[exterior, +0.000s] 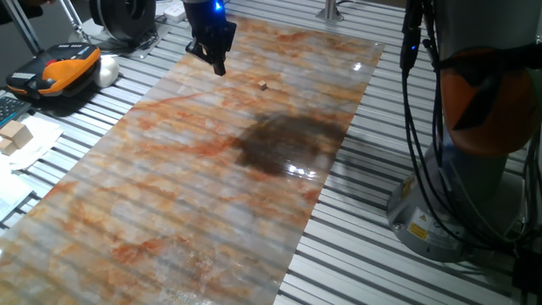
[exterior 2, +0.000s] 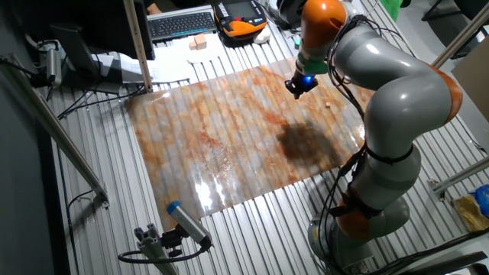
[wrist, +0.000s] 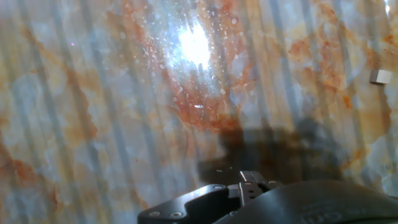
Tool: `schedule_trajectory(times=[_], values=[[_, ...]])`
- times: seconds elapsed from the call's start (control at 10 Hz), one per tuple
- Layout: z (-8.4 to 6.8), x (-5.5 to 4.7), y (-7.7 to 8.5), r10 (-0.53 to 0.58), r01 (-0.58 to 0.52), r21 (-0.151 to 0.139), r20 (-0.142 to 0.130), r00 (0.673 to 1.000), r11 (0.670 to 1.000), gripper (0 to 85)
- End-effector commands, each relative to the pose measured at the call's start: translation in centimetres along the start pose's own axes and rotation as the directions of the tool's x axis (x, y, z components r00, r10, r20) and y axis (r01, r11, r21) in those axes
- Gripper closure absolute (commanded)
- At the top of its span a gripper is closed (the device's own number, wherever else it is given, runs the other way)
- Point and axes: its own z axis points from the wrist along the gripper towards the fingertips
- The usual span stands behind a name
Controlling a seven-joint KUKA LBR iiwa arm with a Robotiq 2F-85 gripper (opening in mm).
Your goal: Pick up the small block on the left and move it to the right
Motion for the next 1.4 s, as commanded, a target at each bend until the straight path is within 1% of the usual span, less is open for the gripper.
schedule_trajectory(times=[0.0, 0.1, 0.2, 0.3, 0.4, 0.5, 0.6, 0.8, 0.9, 1.0, 1.1, 1.2, 1.3], values=[[-0.01, -0.05, -0.01, -0.002, 0.002, -0.003, 0.01, 1.0, 1.0, 85.0], [-0.03, -0.08, -0.06, 0.005, -0.004, -0.017, 0.021, 1.0, 1.0, 85.0], [-0.02, -0.11, -0.05, 0.014, -0.013, -0.018, 0.033, 0.999, 1.0, 85.0], [0.04, -0.19, 0.0, 0.015, -0.015, -0.017, 0.027, 1.0, 1.0, 85.0], [0.12, -0.18, 0.04, 0.001, -0.001, -0.006, 0.036, 0.999, 1.0, 85.0], [0.15, -0.16, 0.09, -0.025, 0.022, 0.037, 0.074, 0.997, 0.999, 85.0], [0.21, -0.25, 0.03, -0.039, 0.034, 0.055, 0.079, 0.996, 0.998, 85.0], [0.35, -0.34, -0.06, -0.039, 0.032, 0.078, 0.083, 0.996, 0.996, 85.0], [0.35, -0.39, -0.14, -0.031, 0.026, 0.067, 0.077, 0.997, 0.997, 85.0], [0.33, -0.42, -0.26, -0.042, 0.038, 0.057, 0.063, 0.997, 0.998, 85.0], [0.34, -0.44, -0.33, -0.042, 0.038, 0.056, 0.066, 0.997, 0.998, 85.0], [0.32, -0.5, -0.4, -0.046, 0.042, 0.056, 0.076, 0.996, 0.998, 85.0], [0.33, -0.67, -0.52, -0.029, 0.024, 0.065, 0.082, 0.996, 0.998, 85.0]])
